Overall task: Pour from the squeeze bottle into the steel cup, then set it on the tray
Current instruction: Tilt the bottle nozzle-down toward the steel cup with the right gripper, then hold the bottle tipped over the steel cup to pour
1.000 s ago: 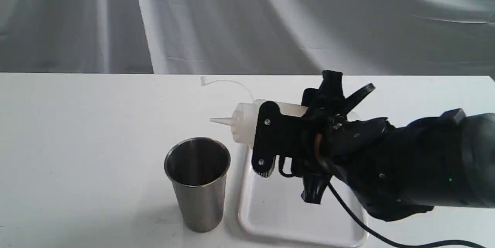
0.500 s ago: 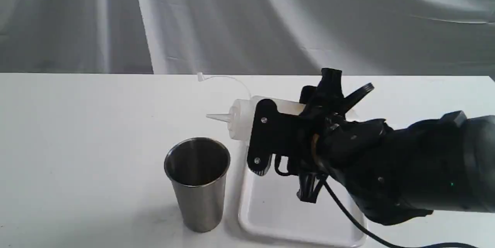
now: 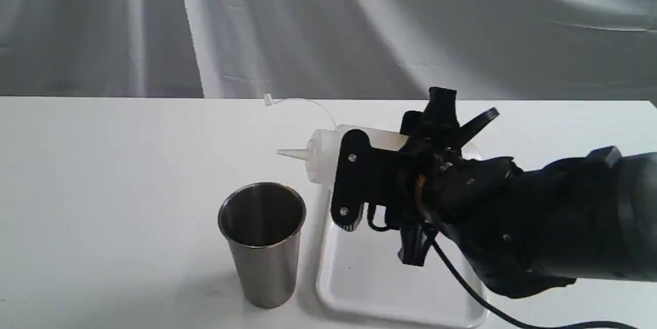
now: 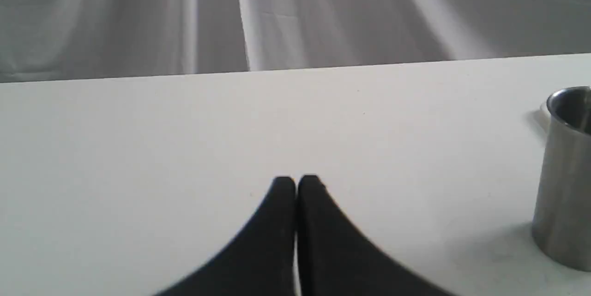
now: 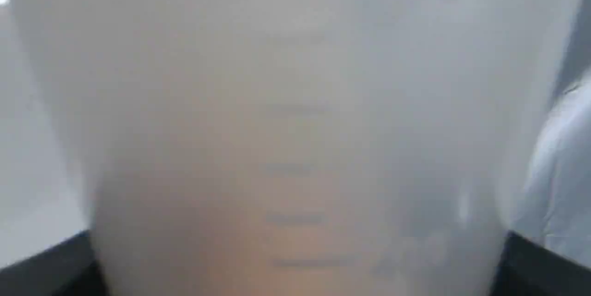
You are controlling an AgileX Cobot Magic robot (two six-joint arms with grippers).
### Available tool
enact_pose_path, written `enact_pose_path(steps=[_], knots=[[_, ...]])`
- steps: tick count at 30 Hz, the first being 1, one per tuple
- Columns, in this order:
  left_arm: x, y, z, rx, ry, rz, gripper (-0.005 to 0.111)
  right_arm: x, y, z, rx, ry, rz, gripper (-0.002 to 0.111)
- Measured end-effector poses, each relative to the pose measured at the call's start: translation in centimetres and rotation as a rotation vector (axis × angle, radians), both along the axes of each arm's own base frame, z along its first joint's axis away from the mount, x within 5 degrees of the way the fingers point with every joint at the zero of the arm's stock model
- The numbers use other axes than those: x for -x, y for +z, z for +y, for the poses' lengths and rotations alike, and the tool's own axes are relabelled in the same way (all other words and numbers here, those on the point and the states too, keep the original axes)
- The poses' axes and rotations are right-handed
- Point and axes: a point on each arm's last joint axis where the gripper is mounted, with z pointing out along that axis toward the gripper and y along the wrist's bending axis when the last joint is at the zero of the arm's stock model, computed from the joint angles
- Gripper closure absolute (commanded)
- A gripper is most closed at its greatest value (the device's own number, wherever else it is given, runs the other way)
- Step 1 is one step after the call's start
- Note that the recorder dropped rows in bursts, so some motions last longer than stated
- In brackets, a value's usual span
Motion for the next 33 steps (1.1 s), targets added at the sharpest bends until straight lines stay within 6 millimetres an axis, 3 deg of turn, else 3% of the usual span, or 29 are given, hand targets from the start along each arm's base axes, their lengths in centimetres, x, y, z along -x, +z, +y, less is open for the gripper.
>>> enact_pose_path(steps=[7,33], knots=[[0.0,0.0,0.0,0.0,0.0,0.0,0.107,0.0,0.3,-0.2,0.203,0.054,-0.018,0.108],[0.0,0.0,0.0,0.0,0.0,0.0,0.107,-1.6,1.7,1.1,0.494,0.174,-0.055,0.108]])
